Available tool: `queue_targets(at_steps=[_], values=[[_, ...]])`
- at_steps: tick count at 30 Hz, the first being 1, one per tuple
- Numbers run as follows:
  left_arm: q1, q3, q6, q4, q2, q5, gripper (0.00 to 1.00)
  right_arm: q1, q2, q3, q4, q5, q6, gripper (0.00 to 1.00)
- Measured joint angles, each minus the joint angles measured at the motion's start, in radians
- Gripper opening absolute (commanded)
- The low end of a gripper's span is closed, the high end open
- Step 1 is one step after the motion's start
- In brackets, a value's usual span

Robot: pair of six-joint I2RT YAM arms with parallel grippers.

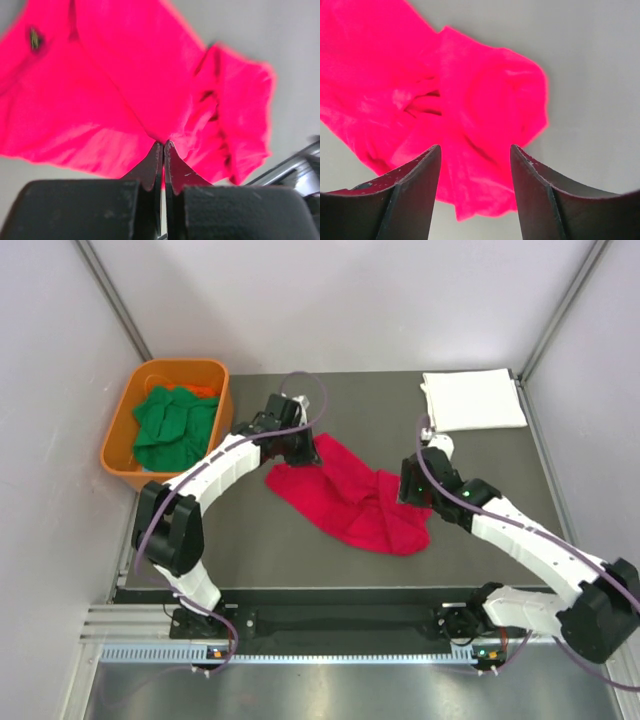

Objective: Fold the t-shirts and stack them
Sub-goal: Flatten the tshirt out

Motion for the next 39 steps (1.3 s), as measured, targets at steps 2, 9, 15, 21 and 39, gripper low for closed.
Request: queue_targets(at_steps=[2,9,15,21,39], values=[[0.015,0.052,-0.009,-0.003,0.002,0.015,0.00,0.000,0.062,0.005,0.052,-0.045,-0.042,0.55],[0.074,0.089,-0.031,-0.013,0.032,0.019,0.00,0.016,0.219,-0.006,0.189,-0.148,-0.058,0.62],[0.153,0.150,-0.053,-0.035,0.090,0.022,0.00,0.098,0.243,-0.116,0.274,-0.122,-0.006,0.59],[0.186,0.244,-0.080,-0.040,0.111,0.023,0.00,0.119,0.343,-0.126,0.259,0.023,0.039,0.08],[0.180,0.278,-0.015,-0.182,-0.271,-0.150,0.00,-0.176,-0.306,-0.056,-0.221,0.254,0.154,0.27]])
